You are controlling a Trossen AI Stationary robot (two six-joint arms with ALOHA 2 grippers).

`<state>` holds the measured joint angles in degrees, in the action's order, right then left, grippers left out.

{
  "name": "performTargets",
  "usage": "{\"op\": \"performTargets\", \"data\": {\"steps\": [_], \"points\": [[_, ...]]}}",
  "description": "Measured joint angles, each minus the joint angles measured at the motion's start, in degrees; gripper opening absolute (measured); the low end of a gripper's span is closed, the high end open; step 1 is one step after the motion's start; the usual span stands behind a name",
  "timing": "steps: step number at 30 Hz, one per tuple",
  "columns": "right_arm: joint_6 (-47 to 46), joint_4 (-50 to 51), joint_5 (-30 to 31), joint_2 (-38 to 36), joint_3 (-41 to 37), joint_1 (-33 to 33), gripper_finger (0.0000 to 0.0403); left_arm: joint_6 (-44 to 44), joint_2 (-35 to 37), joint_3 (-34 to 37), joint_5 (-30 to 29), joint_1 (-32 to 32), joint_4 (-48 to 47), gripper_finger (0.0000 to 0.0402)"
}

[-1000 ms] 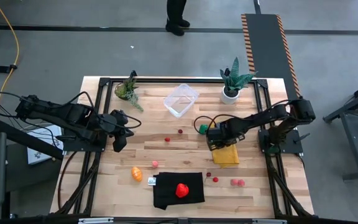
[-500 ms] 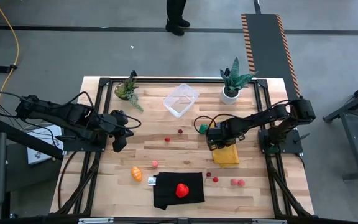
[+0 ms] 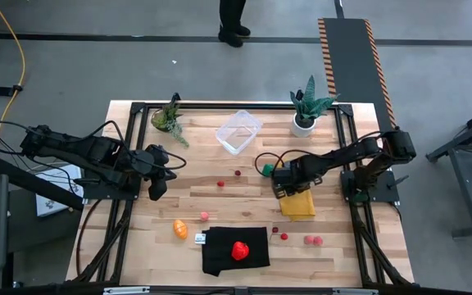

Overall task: Pick and placing Produce into tupperware
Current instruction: Put the black cherry into the transparent bin

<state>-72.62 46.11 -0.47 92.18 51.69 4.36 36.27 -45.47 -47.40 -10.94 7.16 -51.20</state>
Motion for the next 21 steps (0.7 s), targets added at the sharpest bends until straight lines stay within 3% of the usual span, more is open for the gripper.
{"op": "performTargets", "data": {"steps": [11, 21], "points": [[6.88, 9.48, 2.34, -0.02, 11.94, -0.66, 0.0099, 0.03, 0.00, 0.00, 0.40, 0.00, 0.05, 0.0001], [10.71, 13.42, 9.97, -3.90, 23.28, -0.63, 0.0099, 0.04, 0.00, 0.00, 1.06, 0.00, 0.26, 0.0001]]}}
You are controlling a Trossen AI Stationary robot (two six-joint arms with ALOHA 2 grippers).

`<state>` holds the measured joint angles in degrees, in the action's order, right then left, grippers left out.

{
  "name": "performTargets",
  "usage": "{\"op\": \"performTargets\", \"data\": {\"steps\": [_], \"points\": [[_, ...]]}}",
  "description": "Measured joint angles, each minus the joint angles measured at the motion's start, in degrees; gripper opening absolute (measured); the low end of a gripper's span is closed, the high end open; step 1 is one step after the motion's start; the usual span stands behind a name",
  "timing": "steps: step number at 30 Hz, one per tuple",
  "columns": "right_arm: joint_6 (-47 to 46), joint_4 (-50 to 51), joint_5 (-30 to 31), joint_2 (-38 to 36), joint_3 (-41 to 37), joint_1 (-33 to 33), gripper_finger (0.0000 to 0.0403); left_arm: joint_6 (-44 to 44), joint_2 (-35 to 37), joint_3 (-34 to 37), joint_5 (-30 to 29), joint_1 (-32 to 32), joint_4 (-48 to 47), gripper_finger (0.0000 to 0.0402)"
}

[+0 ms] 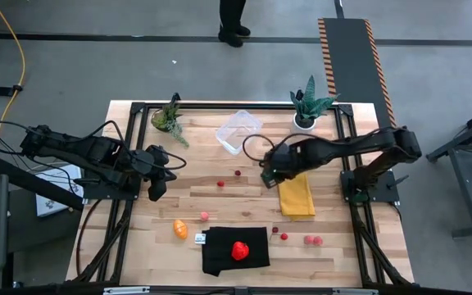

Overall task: Pick and placing Produce into tupperware
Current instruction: Put the black cherry into the transparent bin

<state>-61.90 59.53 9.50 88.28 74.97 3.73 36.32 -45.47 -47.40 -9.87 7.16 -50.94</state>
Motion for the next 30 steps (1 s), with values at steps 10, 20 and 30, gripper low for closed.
{"op": "performTargets", "data": {"steps": [10, 20, 30], "points": [[6.77, -1.09, 6.69, -3.26, 10.60, -0.01, 0.0099, 0.58, 0.00, 0.00, 0.01, 0.00, 1.22, 0.0001], [20.99, -10.73, 7.03, -3.24, 19.96, -1.16, 0.0099, 1.68, -0.02, 0.00, -0.02, 0.00, 7.98, 0.0001], [31.79, -16.49, 4.11, -3.20, 23.14, -10.22, 0.0099, 2.72, 0.00, 0.00, -0.23, 0.00, 12.89, 0.0001]]}}
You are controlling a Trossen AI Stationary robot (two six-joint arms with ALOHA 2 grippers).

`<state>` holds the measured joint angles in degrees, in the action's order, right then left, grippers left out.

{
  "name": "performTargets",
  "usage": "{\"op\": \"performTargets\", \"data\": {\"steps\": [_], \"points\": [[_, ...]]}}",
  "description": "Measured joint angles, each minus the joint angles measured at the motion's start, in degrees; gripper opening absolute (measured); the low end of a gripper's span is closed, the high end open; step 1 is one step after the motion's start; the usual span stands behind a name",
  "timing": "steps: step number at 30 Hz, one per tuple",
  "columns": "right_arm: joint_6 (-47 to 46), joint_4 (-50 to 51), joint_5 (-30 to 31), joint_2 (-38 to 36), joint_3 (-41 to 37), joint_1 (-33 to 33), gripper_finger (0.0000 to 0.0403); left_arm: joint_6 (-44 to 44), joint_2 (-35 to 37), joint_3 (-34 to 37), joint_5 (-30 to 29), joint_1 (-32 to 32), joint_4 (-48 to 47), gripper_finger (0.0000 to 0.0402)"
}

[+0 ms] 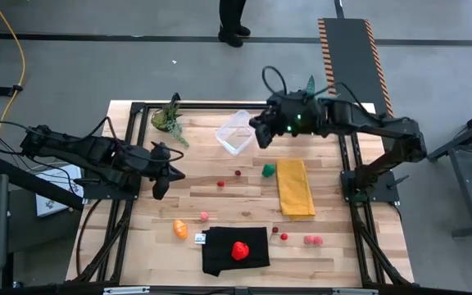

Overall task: Pick and placing Produce into tupperware
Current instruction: Put the black cherry into the transparent bin

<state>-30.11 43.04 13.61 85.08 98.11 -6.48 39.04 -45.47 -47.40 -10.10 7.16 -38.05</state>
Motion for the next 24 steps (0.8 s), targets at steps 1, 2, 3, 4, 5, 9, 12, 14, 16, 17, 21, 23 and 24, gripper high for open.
{"op": "performTargets", "data": {"steps": [1, 2, 3, 4, 5, 9, 12, 14, 16, 17, 21, 23, 24], "points": [[0.47, -0.34, -0.97, -0.01, 0.08, -1.12, 0.0099, 0.24, -0.01, 0.00, -0.26, 0.00, 0.24, 0.0001], [0.76, -0.57, -1.73, 0.08, 0.08, -2.28, 0.0099, 0.26, -0.02, 0.00, -0.50, 0.00, 0.76, 0.0001], [1.24, -0.95, -2.55, 0.30, 0.11, -3.37, 0.0099, 0.30, -0.02, -0.02, -0.76, 0.00, 1.27, 0.0001], [1.85, -1.27, -3.54, 0.48, 0.11, -4.42, 0.0099, 0.32, -0.02, -0.02, -0.90, 0.00, 1.55, 0.0001], [2.33, -1.29, -4.33, 0.79, 0.11, -5.47, 0.0099, 0.37, -0.02, -0.02, -0.94, 0.00, 1.79, 0.0001], [3.90, -2.58, -8.75, 3.11, 0.11, -8.90, 0.0099, 0.51, 0.00, -0.02, -1.73, 0.00, 2.37, 0.0001], [5.12, -3.03, -11.41, 5.81, 0.11, -10.21, 0.0099, 1.60, -0.02, -0.02, -2.33, 0.00, 2.41, 0.0001], [5.66, -3.05, -12.70, 7.61, 0.11, -10.88, 0.0099, 1.91, -0.02, -0.02, -2.75, -0.01, 2.44, 0.0001], [5.80, -2.52, -13.70, 9.52, 0.11, -11.54, 0.0099, 1.98, -0.02, -0.02, -3.21, -0.02, 2.47, 0.0001], [6.05, -2.35, -13.87, 10.60, 0.11, -11.68, 0.0099, 1.98, -0.02, -0.02, -3.40, -0.02, 2.46, 0.0001], [7.38, -1.90, -14.53, 14.74, 0.11, -12.27, 0.0099, 2.02, -0.02, -0.02, -3.44, -0.02, 2.48, 0.0001], [7.70, -1.92, -14.73, 16.83, 0.11, -12.50, 0.0099, 2.04, -0.02, -0.02, -3.44, -0.02, 2.46, 0.0001], [7.70, -1.92, -14.90, 17.86, 0.11, -12.67, 0.0099, 2.13, -0.02, -0.02, -3.44, -0.02, 2.46, 0.0001]]}}
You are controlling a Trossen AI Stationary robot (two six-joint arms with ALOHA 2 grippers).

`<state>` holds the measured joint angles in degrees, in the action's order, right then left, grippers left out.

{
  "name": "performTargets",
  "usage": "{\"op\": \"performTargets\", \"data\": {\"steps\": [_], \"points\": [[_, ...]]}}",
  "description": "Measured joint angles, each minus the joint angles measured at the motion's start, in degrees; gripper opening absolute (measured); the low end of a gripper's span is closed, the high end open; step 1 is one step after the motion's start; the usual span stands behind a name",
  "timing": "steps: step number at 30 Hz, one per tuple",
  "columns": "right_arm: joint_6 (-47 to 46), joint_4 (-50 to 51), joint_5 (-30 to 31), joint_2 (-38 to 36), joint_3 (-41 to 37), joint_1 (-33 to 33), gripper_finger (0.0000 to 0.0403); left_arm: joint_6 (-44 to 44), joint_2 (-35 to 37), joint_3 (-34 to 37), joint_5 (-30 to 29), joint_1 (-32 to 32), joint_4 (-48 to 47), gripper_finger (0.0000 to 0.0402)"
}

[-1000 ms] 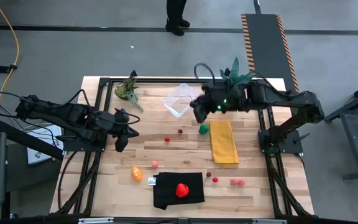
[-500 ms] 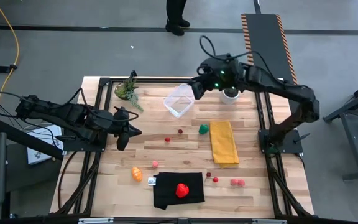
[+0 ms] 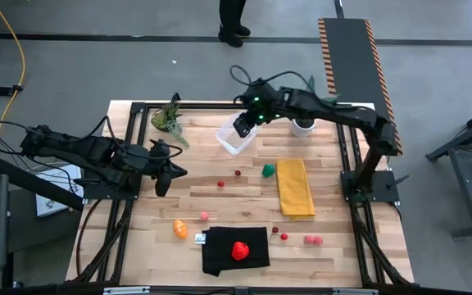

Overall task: Pick and placing Produce into tupperware
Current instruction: Put the black cherry into the transparent bin

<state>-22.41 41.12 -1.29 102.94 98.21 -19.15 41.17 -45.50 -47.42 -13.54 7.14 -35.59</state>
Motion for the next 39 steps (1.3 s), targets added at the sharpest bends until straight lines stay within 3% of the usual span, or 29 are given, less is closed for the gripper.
{"op": "performTargets", "data": {"steps": [11, 39], "points": [[0.87, 0.43, -0.47, 7.91, -0.02, -1.84, 0.0099, 0.09, 0.00, 0.00, -0.07, 0.00, -0.04, 0.0001], [1.91, -0.55, -3.48, 16.80, -0.07, -4.75, 0.0099, 0.09, 0.00, 0.00, -0.15, 0.00, -0.57, 0.0001]]}}
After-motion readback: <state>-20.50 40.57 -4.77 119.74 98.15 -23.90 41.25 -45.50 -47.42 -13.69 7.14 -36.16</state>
